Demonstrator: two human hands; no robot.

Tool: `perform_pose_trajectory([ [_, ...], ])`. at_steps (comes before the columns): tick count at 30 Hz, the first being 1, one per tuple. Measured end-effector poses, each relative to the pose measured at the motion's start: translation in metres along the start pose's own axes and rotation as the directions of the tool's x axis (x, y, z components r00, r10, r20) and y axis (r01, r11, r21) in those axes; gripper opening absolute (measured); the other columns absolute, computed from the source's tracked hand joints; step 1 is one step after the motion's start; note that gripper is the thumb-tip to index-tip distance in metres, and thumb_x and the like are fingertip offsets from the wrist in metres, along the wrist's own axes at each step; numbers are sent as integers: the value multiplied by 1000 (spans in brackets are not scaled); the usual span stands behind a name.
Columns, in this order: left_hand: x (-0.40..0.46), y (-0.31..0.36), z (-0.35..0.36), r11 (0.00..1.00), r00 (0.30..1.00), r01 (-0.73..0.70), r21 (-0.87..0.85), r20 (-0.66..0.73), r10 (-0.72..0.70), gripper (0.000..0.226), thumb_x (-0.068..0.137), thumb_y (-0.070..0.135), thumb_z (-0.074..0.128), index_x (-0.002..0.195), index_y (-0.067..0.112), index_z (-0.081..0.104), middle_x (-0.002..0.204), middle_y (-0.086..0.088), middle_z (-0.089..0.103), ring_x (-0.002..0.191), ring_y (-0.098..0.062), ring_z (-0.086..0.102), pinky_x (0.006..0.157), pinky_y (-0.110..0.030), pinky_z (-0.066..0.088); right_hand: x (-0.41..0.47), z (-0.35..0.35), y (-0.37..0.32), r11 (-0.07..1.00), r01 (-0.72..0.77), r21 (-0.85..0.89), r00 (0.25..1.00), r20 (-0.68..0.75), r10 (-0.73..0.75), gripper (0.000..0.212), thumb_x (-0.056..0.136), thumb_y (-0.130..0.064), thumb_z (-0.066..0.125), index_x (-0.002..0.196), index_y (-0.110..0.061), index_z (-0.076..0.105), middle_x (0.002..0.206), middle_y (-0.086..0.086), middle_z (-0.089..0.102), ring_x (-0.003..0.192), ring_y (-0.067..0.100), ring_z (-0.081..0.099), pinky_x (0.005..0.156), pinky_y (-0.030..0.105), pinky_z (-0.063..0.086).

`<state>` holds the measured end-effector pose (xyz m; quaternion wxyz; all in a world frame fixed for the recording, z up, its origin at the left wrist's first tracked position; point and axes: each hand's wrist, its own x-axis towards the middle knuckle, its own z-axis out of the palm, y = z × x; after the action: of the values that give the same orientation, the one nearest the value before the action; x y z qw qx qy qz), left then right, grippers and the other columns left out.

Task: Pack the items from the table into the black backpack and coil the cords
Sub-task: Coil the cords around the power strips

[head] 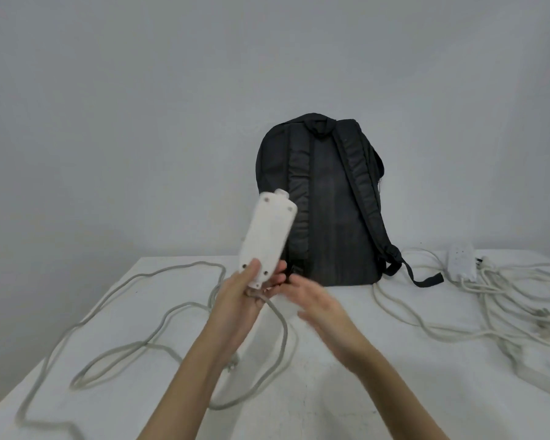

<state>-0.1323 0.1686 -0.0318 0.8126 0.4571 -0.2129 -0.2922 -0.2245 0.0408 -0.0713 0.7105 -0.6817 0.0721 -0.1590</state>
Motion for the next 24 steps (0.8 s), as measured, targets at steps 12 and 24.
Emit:
perform_pose_trajectory([
  [12,0,32,-38,962,990,-80,-260,-132,46,42,77,14,61,118,6,54,120,-8,64,104,-21,61,85,-33,54,-6,-5,3,975,-13,221,983,-176,53,20,80,-20,61,93,-5,65,53,-2,36,50,11,33,45,21,36],
  [24,3,2,-14,792,935,350,-500,241,-261,101,55,54,80,135,4,45,133,-25,52,115,-46,55,81,-56,53,40,-75,-93,917,341,-206,838,-375,-396,14,93,-18,57,90,-20,70,60,-4,39,52,4,34,44,14,28],
])
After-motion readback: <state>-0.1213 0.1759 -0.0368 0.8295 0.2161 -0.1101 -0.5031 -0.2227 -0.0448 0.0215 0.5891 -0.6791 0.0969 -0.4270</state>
